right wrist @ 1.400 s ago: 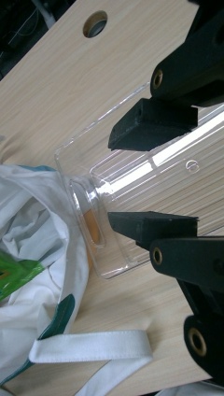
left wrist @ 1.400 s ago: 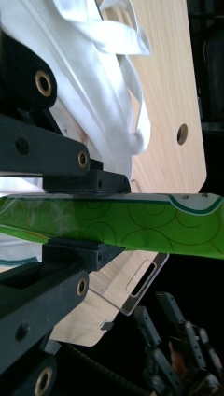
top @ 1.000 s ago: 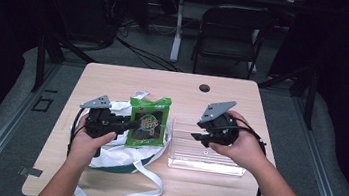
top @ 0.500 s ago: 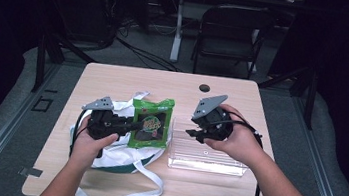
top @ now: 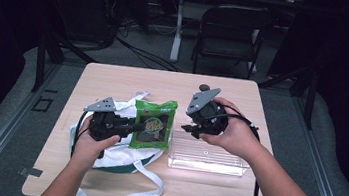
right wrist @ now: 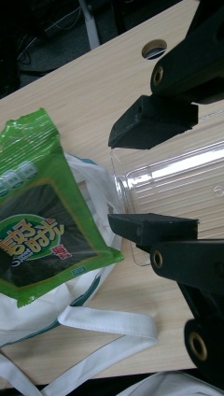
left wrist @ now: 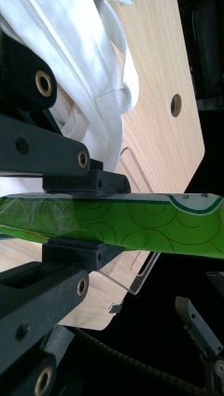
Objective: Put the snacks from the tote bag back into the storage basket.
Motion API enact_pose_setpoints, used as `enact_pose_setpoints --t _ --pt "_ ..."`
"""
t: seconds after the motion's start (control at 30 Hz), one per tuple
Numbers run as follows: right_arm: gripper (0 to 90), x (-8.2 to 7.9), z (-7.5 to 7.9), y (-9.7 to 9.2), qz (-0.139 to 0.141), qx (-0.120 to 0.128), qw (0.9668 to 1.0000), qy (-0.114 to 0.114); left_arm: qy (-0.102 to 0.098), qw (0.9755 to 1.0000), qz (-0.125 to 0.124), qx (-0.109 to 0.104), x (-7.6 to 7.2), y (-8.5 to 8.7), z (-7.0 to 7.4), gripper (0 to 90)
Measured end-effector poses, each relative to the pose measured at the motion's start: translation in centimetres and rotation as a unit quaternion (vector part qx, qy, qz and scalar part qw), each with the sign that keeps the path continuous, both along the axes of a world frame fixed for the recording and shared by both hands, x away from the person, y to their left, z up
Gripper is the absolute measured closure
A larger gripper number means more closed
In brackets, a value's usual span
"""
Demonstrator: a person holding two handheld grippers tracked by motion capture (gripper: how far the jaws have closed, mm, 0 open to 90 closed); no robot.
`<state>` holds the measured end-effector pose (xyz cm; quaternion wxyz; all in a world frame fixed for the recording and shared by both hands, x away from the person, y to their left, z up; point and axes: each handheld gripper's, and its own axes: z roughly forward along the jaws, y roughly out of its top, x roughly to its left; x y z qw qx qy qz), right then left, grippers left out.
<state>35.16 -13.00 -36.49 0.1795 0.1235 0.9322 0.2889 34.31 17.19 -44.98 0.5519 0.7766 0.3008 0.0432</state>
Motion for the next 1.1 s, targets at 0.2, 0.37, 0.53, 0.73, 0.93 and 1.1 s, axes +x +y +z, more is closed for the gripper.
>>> enact_pose_setpoints --t 0.2,0.37,0.53,0.73,0.93,1.1 --pt "54.5 0.0 0.6 0.8 0.009 -0.005 0.9999 -0.005 -0.001 1.0 -0.005 0.003 -0.1 -0.2 0.0 72.7" --pt "52.5 0.1 0.9 1.1 0.013 -0.009 0.9998 -0.01 -0.003 0.9999 -0.01 0.004 -0.2 -0.5 0.0 72.7" --pt "50.7 0.0 1.2 1.5 0.016 -0.006 0.9998 -0.013 -0.004 0.9999 -0.014 0.005 -0.3 -0.8 -0.1 72.7" --pt "48.0 0.0 1.4 2.1 0.022 -0.012 0.9995 -0.02 -0.005 0.9997 -0.02 0.011 -0.4 -1.2 -0.1 72.7" --pt "46.3 0.1 1.5 2.9 0.028 -0.016 0.9992 -0.024 -0.007 0.9994 -0.03 0.016 -0.6 -1.9 -0.3 72.7" --pt "45.9 0.0 1.5 3.6 0.036 -0.02 0.9989 -0.024 -0.009 0.9991 -0.037 0.021 -0.8 -2.3 -0.3 72.7"
